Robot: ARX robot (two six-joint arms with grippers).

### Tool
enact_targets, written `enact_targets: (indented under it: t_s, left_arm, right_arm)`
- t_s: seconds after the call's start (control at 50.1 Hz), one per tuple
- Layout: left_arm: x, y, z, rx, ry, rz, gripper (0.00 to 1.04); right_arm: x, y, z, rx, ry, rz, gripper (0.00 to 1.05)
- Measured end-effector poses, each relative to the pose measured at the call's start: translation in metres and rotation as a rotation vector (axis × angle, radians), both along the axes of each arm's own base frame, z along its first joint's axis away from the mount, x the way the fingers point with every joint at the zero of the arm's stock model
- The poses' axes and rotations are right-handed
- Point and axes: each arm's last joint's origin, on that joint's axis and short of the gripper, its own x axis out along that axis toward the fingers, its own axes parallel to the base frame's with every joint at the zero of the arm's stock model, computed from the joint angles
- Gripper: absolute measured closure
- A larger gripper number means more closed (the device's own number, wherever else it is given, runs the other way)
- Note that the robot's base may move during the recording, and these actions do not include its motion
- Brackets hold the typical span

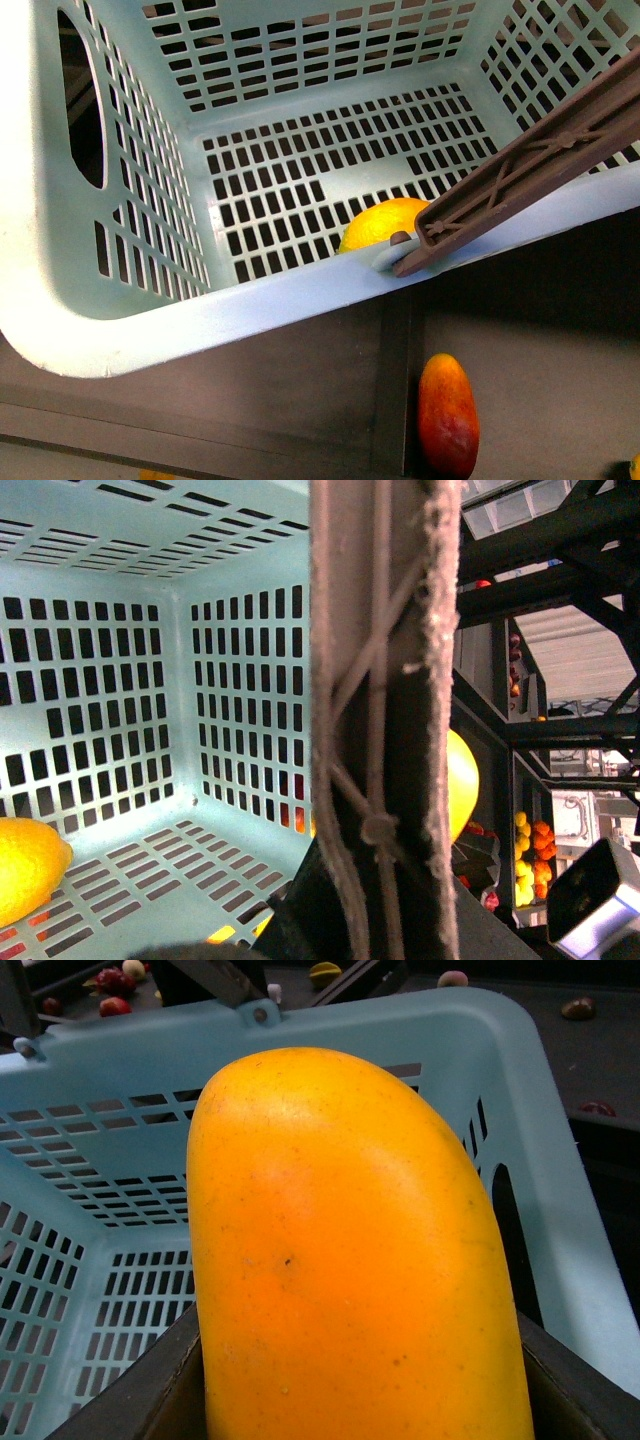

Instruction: Pick lemon and mango into basket

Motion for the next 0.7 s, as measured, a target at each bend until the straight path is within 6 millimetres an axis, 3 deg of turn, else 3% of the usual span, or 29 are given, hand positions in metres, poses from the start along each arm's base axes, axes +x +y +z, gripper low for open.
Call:
enact_targets:
  t_s: [0.08,0.279,0.379,0.519,0.619,0.698]
  left_arm:
    - [0.000,0.000,0.000,0.000,0.000,0.000,1.00]
    - [0.000,0.000,0.000,0.000,-0.001,-0.002,1.00]
    - [0.000,-0.001,-0.001,0.004,-0.001,-0.003,1.00]
    - [0.001,0.000,-0.001,0.008,-0.004,0.005,1.00]
    - [0.001,0.000,-0.001,0.008,-0.004,0.006,1.00]
    - [0.000,-0.001,-0.001,0.008,-0.004,-0.001,1.00]
  right_arm:
    - [0.003,0.004,-0.002,-0.006,0.011,-0.014,0.38]
    - [0.004,0.005,-0.002,0.004,0.015,-0.086,0.07]
    - [-0.003,-0.001,0.007,0.009,-0.005,-0.119,0.09]
    - [-0.036,-0.025,0.020,0.002,-0.024,-0.283,0.09]
    - [-0.046,-0.029,0.025,0.007,-0.053,-0.312,0.09]
    - [-0.048,-0.031,0.021,-0.004,-0.140,-0.378,0.18]
